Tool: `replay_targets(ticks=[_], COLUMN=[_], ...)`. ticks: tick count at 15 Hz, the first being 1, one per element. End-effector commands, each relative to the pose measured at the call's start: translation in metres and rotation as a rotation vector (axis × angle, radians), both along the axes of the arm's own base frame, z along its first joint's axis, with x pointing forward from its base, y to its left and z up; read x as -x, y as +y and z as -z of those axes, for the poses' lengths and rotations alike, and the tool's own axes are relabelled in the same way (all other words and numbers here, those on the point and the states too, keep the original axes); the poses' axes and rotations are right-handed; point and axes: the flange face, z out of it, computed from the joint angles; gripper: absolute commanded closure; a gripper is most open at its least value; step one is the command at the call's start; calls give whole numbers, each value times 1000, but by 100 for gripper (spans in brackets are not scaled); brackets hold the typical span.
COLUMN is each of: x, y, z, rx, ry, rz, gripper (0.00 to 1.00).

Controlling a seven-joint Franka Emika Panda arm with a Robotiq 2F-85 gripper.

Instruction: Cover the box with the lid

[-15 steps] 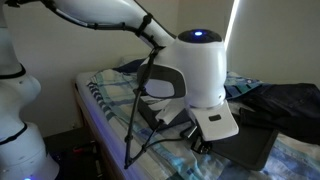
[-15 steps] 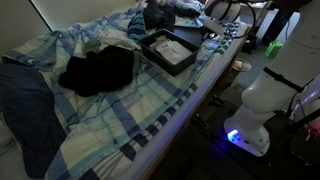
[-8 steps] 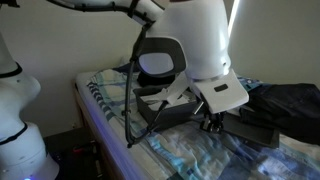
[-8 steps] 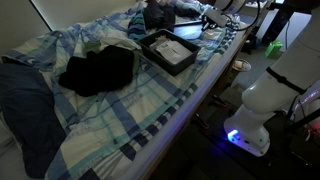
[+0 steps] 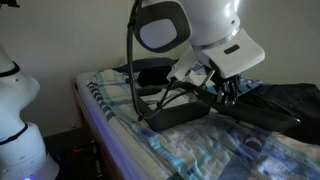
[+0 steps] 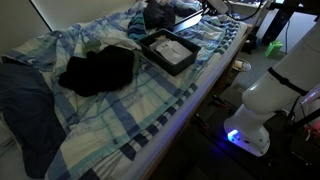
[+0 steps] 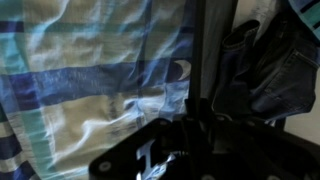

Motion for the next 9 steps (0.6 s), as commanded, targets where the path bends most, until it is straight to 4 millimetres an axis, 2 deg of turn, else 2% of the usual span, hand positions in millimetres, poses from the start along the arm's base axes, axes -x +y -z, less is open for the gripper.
replay_targets(ticks=[1,6,9], x=[-5,-8,-10], y=[5,20,40], z=[-24,-40,-55], rx=[2,-4,23], ry=[-65,-99,-102], rz=[33,20,-79], gripper=[95,94,95])
